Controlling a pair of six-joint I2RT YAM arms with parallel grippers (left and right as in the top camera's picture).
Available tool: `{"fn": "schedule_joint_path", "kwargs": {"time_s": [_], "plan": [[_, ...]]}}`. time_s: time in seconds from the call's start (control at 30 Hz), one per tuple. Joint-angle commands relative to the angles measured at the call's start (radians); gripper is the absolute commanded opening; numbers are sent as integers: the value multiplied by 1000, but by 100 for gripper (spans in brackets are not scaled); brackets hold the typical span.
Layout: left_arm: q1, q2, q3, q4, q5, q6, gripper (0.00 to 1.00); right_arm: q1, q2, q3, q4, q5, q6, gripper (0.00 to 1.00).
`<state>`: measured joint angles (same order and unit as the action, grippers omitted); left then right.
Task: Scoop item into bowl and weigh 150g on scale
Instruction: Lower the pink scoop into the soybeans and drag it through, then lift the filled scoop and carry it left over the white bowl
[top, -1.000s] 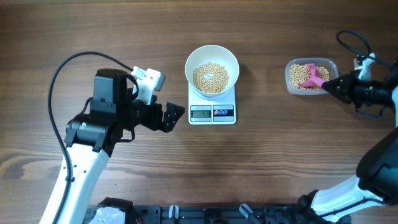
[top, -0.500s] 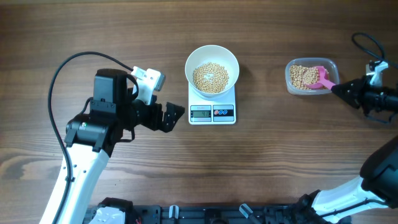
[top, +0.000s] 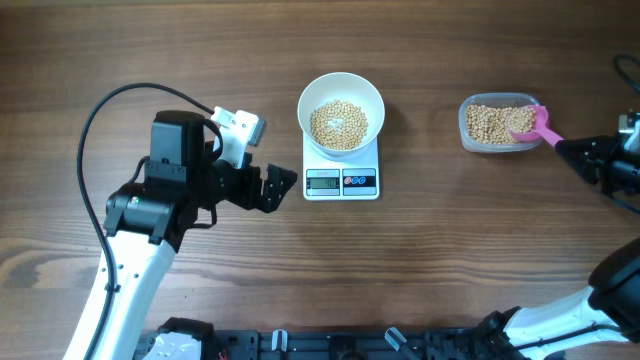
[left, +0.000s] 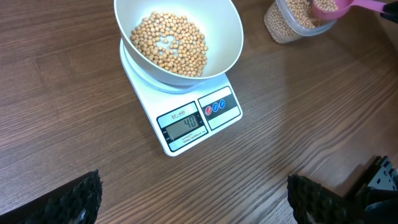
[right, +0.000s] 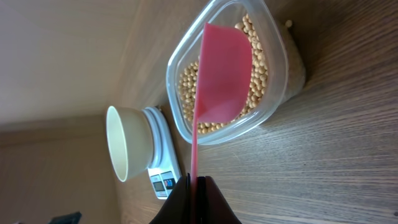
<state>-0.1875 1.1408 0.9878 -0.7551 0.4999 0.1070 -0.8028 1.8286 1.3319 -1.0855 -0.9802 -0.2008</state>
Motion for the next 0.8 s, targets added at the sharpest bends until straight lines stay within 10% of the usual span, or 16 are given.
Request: {"fn": "schedule_joint_path", "kwargs": {"time_s": [0.0, 0.77], "plan": [[7, 6, -1, 2, 15, -6, 100, -5, 12, -6, -17, -80, -36, 4], [7, 6, -1, 2, 15, -6, 100, 56, 11, -6, -276, -308, -247, 5]]}}
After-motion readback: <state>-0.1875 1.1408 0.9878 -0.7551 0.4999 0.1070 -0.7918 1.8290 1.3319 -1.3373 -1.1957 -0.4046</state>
